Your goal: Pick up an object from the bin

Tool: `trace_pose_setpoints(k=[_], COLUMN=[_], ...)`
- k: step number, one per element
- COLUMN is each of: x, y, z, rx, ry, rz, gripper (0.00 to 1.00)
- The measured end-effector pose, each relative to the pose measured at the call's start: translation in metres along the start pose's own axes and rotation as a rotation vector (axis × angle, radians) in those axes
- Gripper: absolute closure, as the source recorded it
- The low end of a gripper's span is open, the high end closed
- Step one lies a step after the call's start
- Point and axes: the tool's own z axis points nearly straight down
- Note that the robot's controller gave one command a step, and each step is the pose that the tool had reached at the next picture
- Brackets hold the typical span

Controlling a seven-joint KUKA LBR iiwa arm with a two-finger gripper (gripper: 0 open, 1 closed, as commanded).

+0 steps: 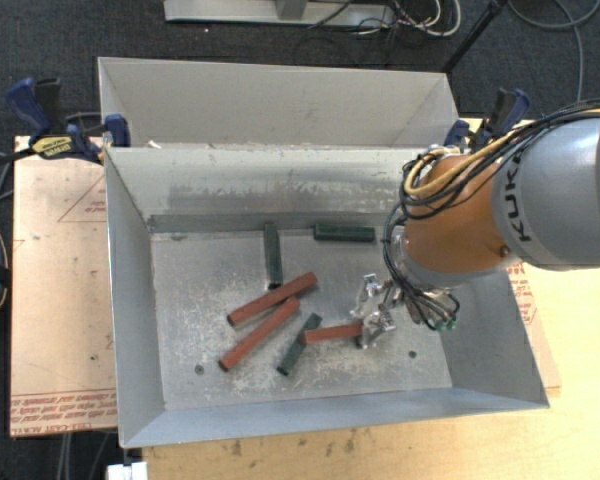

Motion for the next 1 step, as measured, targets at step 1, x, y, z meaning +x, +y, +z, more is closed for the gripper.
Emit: trace_pose_setpoints(k=[1], x=[0.0], y=[0.0], z=[0.0001], rx=[0.0], ry=[0.0], rz=[0.0], gripper=[1.0])
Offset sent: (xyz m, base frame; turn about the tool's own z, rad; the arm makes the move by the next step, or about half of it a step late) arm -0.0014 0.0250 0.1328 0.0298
